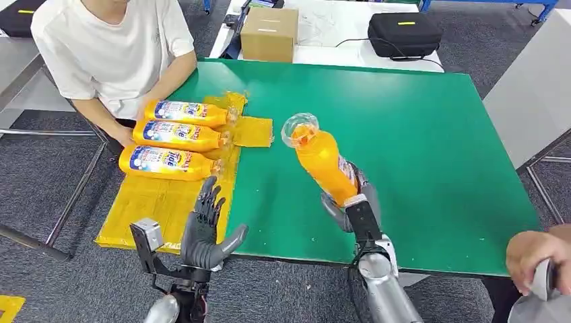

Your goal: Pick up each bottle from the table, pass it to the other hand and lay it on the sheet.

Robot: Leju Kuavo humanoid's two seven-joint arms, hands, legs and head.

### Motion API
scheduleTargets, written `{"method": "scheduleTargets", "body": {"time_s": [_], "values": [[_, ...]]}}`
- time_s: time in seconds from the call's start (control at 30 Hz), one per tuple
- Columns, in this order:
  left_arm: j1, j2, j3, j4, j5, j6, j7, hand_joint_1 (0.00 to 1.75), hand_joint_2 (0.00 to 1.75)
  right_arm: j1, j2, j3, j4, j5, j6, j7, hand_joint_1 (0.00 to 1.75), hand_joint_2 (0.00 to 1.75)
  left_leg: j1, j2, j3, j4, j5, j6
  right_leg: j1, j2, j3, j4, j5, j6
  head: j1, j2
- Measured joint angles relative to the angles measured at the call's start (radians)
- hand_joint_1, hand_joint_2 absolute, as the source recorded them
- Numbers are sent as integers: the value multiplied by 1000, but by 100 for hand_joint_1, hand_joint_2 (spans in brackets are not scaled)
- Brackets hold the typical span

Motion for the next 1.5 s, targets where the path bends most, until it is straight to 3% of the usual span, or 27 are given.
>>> {"method": "scheduleTargets", "body": {"time_s": [0.2,0.63,1.0,1.17,1.2,1.23,1.27,1.3,1.5], "values": [[-10,1,-32,5,-103,69,-76,0,175,-67,63,71,63,77,-83,-17,175,175,0,2,0,0,0,0,0,1,-1,0,0,0,0,0],[-39,0,-45,-2,-184,177,-114,0,175,-130,166,241,214,163,-131,-10,175,175,0,-1,-2,0,1,0,0,-1,-2,1,0,0,0,0],[-79,0,-35,-36,-170,154,-137,0,175,-129,223,351,301,152,-108,-34,175,175,0,-1,-2,0,1,0,0,-1,-2,1,0,0,0,0],[-87,1,-28,-37,-34,36,-59,0,175,-130,230,388,322,109,-80,-52,175,175,0,-1,-2,0,1,0,0,-1,-2,1,0,0,0,0],[-88,3,-27,-36,-21,12,-53,9,175,-131,230,392,326,95,-73,-56,175,175,0,0,-2,0,1,0,0,-1,-2,1,0,0,0,0],[-88,6,-26,-37,-5,-9,-44,72,175,-133,230,394,329,85,-68,-61,175,175,0,-1,-2,0,1,0,0,-1,-2,1,0,0,0,0],[-89,8,-23,-37,17,-31,-29,161,175,-135,230,396,332,75,-62,-64,175,175,0,-1,-2,0,1,0,0,-1,-2,1,0,0,0,0],[-91,12,-19,-37,37,-51,-13,175,175,-136,230,396,335,65,-51,-68,175,175,0,-1,-2,0,1,0,0,-1,-2,1,0,0,0,0],[-95,33,-3,-33,55,-95,2,175,175,-137,230,406,337,-1,52,-82,175,175,1,-1,-2,0,1,0,0,-1,-2,1,0,0,0,0]]}}
